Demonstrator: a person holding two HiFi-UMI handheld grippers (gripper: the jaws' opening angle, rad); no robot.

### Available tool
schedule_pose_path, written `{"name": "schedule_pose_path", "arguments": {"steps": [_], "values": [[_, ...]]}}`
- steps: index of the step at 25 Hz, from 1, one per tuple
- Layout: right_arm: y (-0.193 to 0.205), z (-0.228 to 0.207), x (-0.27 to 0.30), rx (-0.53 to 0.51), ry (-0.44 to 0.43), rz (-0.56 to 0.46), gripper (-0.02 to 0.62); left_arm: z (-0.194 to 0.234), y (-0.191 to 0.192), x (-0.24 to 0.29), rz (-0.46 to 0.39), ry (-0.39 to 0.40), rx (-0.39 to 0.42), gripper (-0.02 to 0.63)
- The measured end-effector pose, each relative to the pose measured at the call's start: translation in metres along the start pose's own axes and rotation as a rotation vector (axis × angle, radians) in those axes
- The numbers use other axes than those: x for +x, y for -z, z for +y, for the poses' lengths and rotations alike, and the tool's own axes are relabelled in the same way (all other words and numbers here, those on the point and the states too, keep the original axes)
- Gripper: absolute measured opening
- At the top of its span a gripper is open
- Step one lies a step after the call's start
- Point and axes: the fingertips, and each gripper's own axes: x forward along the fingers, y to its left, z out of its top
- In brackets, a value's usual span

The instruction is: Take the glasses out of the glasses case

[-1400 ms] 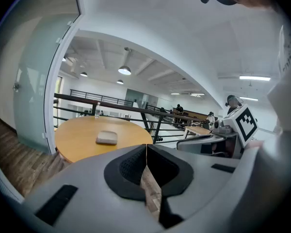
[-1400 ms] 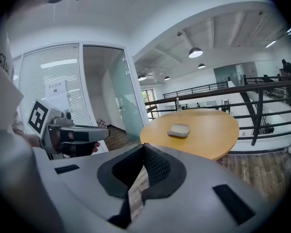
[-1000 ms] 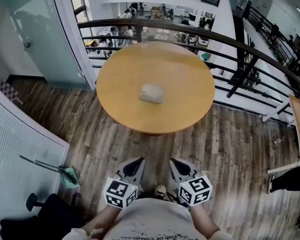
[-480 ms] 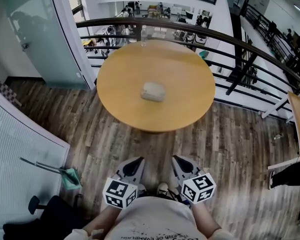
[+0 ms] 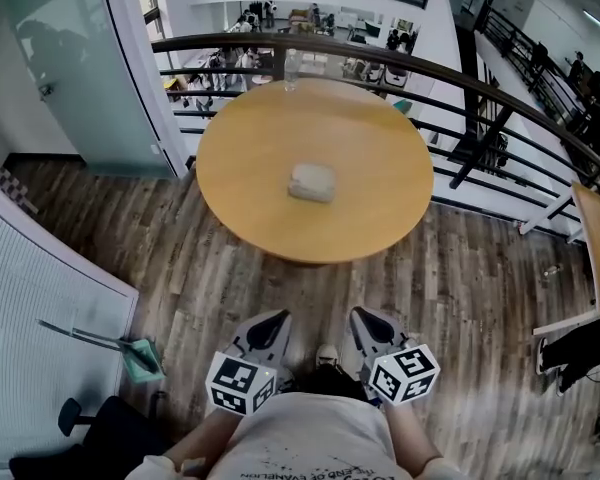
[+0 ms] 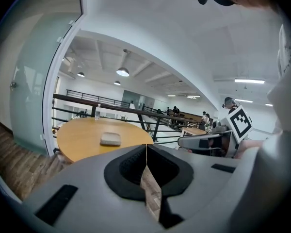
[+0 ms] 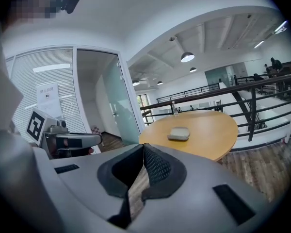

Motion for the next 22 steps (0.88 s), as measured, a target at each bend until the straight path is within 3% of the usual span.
{"name": "schedule_pose_path", "arguments": {"steps": [11,22], "values": [[-0.008,-0.045,0.055,0.015,-0.013,0.015,0.026,0.038,-0.010,0.057,0.015,0.001,0.004,0.025],[-0.079,-0.136,0.157,-0.058,-0.093,0.022,0.026,0.096,-0.063,0.176,0.013,-0.046,0.003,0.025]]}}
